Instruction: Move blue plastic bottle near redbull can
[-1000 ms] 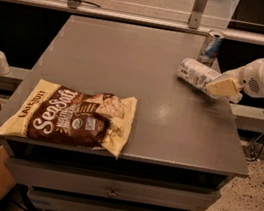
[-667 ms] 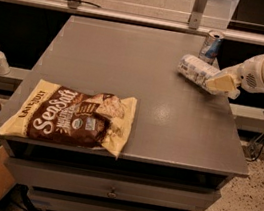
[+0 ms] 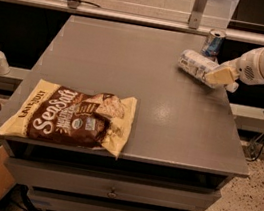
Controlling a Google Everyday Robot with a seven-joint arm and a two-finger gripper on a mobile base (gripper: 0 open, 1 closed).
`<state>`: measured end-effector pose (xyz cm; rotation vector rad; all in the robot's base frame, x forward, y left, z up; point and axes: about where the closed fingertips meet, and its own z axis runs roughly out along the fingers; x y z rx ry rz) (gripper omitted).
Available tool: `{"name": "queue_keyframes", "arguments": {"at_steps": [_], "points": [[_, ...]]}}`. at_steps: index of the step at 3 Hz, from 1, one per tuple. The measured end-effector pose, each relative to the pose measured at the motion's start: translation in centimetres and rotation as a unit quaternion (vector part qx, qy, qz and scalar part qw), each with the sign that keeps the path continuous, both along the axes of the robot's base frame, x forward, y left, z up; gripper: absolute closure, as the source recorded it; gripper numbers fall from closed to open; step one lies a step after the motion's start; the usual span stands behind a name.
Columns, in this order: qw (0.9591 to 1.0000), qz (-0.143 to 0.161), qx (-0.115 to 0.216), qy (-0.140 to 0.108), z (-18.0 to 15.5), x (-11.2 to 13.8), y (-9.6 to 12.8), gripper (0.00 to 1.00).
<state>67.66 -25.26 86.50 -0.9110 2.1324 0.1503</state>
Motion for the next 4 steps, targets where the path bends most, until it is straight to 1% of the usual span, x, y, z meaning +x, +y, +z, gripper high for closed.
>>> {"name": "queue_keyframes", "arguments": {"at_steps": [1, 3, 4], "points": [[1.0, -0.001, 0.001, 0.004, -0.08, 0.46, -0.19, 0.59], [0.9999, 0.0, 0.003, 0.014, -0.65, 0.57, -0.15, 0.12], [0.9998, -0.001, 0.003, 0.017, -0.84, 0.49, -0.21, 0.0]]}}
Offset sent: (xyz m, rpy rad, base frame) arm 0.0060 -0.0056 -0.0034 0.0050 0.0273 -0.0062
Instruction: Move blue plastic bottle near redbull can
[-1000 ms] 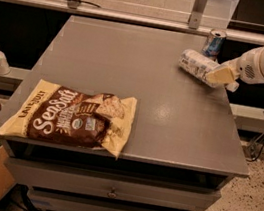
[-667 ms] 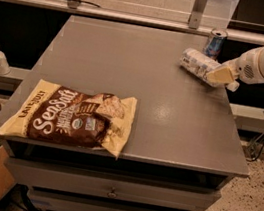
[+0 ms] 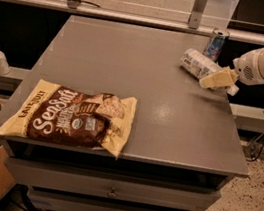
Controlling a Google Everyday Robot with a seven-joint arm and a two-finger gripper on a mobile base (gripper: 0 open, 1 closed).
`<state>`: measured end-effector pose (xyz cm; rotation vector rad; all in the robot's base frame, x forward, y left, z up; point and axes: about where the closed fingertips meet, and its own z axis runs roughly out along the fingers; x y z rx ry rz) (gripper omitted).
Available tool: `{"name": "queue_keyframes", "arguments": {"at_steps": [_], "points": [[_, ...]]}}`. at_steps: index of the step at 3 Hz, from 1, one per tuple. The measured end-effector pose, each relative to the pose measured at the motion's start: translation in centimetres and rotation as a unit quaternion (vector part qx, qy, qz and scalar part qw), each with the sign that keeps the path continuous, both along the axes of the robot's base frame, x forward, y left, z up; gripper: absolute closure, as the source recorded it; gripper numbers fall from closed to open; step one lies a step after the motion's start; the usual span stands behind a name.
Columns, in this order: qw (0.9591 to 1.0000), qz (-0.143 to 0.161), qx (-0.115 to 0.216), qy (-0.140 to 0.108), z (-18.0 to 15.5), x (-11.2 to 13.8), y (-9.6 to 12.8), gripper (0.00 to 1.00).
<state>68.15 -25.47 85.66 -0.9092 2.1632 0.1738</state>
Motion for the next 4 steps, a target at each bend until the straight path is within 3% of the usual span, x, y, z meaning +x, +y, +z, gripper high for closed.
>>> {"name": "queue_keyframes", "arguments": {"at_steps": [2, 4], "points": [[0.9999, 0.005, 0.013, -0.008, 0.7, -1.1, 0.1, 0.0], [0.9955, 0.068, 0.045, -0.048, 3.8, -5.5, 1.3, 0.0]]}}
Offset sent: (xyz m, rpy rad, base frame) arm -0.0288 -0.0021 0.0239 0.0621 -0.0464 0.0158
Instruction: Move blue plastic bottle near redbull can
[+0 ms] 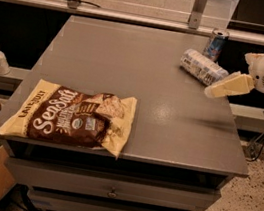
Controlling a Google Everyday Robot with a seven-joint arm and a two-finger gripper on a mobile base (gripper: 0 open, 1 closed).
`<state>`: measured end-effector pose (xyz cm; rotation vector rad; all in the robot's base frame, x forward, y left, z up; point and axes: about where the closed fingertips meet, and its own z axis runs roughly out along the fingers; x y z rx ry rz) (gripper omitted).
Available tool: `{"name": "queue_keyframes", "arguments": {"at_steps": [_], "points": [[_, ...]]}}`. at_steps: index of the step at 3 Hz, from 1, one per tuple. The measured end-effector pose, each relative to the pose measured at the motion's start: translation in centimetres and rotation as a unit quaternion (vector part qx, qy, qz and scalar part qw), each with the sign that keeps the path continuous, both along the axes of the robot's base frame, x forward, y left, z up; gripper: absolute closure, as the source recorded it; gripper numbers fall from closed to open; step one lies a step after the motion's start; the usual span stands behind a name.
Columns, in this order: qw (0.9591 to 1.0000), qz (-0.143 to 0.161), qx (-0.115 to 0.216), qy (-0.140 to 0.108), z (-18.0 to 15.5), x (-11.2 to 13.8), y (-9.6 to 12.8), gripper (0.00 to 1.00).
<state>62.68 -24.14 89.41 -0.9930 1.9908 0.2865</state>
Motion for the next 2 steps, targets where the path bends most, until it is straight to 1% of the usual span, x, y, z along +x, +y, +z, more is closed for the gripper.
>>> {"name": "queue_keyframes", "arguments": {"at_steps": [1, 2], "points": [[0.9988, 0.044, 0.004, -0.019, 0.76, -2.34, -1.06, 0.0], [0.9988, 0.044, 0.004, -0.019, 0.76, -2.34, -1.06, 0.0]]}}
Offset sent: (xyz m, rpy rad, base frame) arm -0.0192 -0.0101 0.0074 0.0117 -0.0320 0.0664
